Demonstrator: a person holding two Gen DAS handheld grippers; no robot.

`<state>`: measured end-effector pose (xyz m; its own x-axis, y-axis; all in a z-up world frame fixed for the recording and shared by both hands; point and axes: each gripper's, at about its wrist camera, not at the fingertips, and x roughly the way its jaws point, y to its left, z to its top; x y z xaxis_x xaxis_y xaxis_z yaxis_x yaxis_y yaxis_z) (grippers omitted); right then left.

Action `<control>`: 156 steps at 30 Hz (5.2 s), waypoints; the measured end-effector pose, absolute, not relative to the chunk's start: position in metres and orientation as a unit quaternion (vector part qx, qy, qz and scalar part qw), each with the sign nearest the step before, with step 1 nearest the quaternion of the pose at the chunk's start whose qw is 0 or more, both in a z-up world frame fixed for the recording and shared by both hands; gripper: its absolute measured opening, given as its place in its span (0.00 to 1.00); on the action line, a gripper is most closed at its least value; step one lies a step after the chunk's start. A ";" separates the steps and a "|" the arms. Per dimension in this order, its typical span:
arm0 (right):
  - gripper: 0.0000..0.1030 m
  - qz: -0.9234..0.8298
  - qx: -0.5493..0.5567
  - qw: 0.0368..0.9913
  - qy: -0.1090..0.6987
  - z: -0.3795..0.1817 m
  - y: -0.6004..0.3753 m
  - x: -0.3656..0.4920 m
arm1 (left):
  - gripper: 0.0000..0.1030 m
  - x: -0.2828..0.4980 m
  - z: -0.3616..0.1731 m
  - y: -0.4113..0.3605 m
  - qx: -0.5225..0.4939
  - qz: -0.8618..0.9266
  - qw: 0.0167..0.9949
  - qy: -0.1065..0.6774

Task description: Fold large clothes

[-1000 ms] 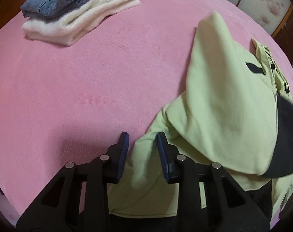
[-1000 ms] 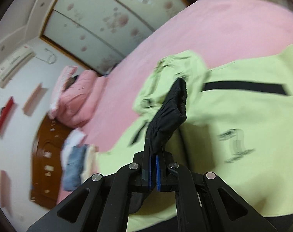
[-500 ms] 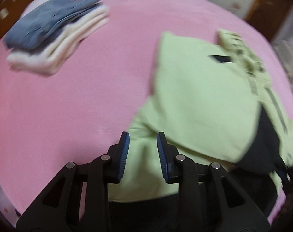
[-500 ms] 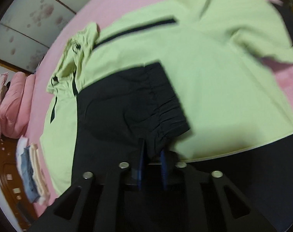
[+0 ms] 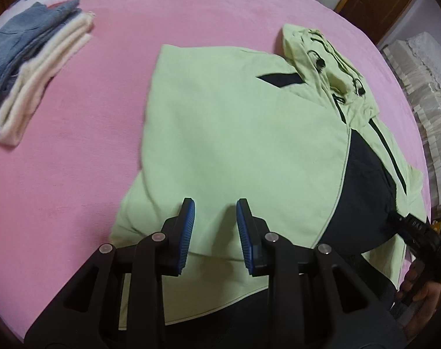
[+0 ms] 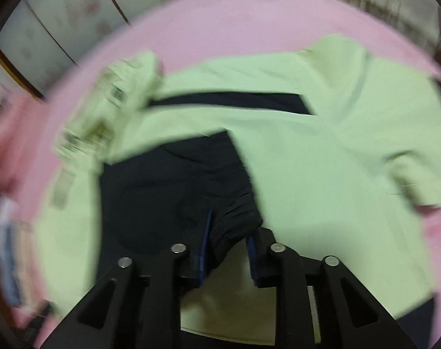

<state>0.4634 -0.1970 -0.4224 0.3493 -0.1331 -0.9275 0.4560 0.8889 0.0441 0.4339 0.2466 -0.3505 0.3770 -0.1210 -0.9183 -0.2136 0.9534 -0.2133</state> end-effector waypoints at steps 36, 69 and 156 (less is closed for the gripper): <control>0.00 0.198 0.351 0.751 0.524 -0.449 -0.123 0.436 | 0.01 0.460 -0.370 0.208 -0.159 0.004 0.817 0.555; 0.02 0.155 0.347 0.746 0.547 -0.493 -0.068 0.518 | 0.01 0.593 -0.400 0.224 -0.200 -0.021 0.803 0.561; 0.87 -0.067 0.075 0.773 0.626 -0.375 -0.246 0.298 | 0.68 0.312 -0.313 0.017 0.038 0.057 0.786 0.614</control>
<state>0.2983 -0.2463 -0.3748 0.2065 -0.0097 -0.9784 0.1983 0.9796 0.0322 0.3119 0.0175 -0.3132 0.2392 0.1368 -0.9613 -0.0425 0.9906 0.1304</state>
